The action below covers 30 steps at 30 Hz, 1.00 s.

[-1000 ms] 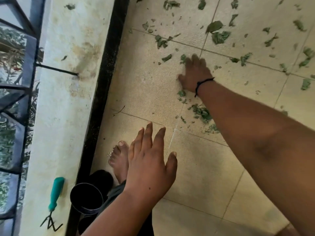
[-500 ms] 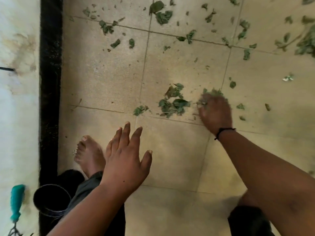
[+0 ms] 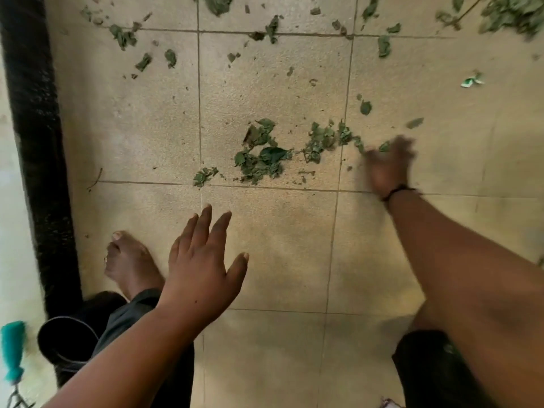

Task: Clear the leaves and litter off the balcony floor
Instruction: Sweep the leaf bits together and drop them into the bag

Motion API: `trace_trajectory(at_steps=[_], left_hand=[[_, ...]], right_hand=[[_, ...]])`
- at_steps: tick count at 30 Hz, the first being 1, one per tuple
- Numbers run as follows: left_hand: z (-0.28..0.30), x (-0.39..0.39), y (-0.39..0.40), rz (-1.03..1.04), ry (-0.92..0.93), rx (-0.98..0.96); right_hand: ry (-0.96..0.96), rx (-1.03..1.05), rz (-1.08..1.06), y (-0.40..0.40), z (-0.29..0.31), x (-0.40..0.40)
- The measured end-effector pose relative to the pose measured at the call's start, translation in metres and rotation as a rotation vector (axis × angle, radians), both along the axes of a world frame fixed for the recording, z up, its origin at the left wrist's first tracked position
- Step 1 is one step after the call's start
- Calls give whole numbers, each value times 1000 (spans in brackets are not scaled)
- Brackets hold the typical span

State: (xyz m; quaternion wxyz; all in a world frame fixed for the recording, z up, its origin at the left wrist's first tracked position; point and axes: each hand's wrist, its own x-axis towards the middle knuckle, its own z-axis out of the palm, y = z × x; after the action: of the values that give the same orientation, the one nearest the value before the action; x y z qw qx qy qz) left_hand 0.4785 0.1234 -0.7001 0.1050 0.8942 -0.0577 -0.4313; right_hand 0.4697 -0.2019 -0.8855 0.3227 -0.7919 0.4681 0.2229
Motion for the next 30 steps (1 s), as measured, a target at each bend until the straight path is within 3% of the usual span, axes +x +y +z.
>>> trace_trajectory(at_steps=[3, 5, 7, 9, 11, 13, 17, 19, 21, 24, 26, 30], left_hand=[[-4, -5, -9, -20, 3, -14], [-6, -3, -10, 5, -20, -20], [-8, -3, -8, 23, -36, -11], [-10, -5, -4, 27, -26, 10], [-12, -8, -1, 23, -2, 29], [-13, -9, 0, 16, 13, 43], [-12, -4, -4, 15, 9, 29], [-12, -1, -6, 10, 12, 22], [-12, 3, -6, 10, 8, 22], [-12, 10, -2, 21, 2, 34], [-11, 11, 3, 23, 6, 42], [-11, 11, 19, 7, 14, 66]], right_hand=[[-119, 173, 362, 53, 11, -3], [-238, 176, 417, 58, 17, -10], [-281, -22, 308, 41, 17, -17], [-120, -205, 120, 15, 12, -29], [108, -208, -94, -1, 8, -42], [231, -141, -161, 7, 3, -49], [178, 3, 205, 74, 3, -42], [64, 75, 451, 101, 8, -32], [-92, 43, 529, 101, 14, -11], [-258, -217, 246, 62, 14, 25], [-179, -306, 75, 17, 9, 46], [85, -81, 30, -60, 10, 76]])
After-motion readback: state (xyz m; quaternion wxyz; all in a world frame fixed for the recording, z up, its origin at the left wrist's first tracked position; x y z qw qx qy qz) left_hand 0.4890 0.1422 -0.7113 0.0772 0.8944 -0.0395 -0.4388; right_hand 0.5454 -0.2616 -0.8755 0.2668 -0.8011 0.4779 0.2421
